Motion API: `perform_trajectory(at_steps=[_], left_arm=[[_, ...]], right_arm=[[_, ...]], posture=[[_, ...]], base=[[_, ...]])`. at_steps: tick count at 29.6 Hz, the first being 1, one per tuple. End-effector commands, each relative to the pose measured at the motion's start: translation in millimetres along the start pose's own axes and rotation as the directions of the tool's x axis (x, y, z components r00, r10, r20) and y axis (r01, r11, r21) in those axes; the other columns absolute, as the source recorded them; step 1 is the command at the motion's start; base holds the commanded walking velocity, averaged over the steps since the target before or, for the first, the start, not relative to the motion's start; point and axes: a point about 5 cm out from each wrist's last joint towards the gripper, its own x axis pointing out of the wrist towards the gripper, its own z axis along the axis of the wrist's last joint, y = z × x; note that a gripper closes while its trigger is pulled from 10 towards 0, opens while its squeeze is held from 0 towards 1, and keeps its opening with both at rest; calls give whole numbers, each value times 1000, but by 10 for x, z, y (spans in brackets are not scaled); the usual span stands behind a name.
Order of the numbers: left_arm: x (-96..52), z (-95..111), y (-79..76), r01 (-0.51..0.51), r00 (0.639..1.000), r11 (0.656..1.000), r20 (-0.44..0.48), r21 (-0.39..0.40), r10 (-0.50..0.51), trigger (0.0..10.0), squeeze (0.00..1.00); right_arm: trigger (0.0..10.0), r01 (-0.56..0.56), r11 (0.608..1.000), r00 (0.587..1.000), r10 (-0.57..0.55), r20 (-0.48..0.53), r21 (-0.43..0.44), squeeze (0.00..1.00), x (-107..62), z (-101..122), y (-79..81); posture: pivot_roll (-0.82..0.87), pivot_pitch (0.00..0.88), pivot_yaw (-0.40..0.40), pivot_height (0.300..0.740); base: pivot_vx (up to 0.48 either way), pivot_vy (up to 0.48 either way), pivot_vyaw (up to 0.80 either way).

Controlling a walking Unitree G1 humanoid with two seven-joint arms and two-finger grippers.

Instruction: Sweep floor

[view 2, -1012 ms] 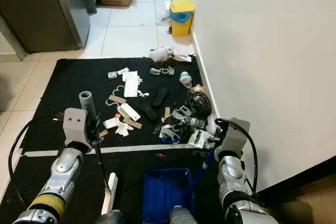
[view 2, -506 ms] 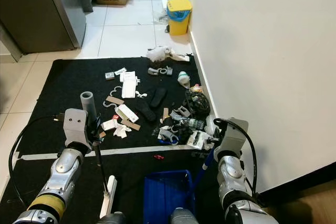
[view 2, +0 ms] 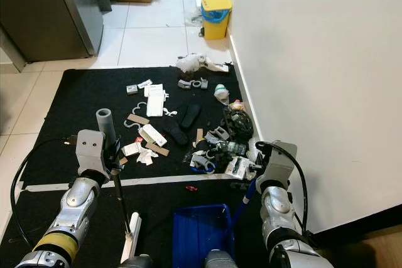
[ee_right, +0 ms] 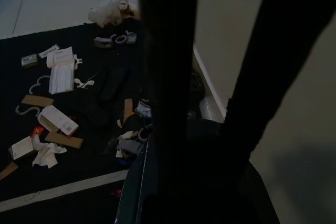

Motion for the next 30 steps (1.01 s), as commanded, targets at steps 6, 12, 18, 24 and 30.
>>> perform_trajectory(at_steps=[6,12,18,24,30], left_arm=[[-56,-100,24,-24,999,1000,-47,-1,24,10000,0],[-52,-100,18,-18,999,1000,-51,8,18,10000,0],[-48,-98,21,-23,998,1000,-54,17,24,10000,0],[-50,-136,27,-38,996,998,-84,40,42,10000,0],[-55,-180,23,-12,994,998,-111,65,19,10000,0]], right_arm=[[10000,-1,1000,999,1,-48,4,0,-49,-105,-5],[10000,0,1000,999,0,-50,6,0,-52,-111,-4],[10000,2,1000,999,-2,-50,8,0,-54,-113,-5],[10000,5,1000,999,-5,-51,14,0,-56,-116,-5],[10000,10,1000,998,-9,-55,17,0,-58,-123,0]], posture=[[22,98,-3,740],[24,98,-1,740],[26,100,0,740],[27,100,1,740],[20,99,10,740]], base=[[0,0,0],[0,0,0],[0,0,0],[0,0,0],[0,0,0]])
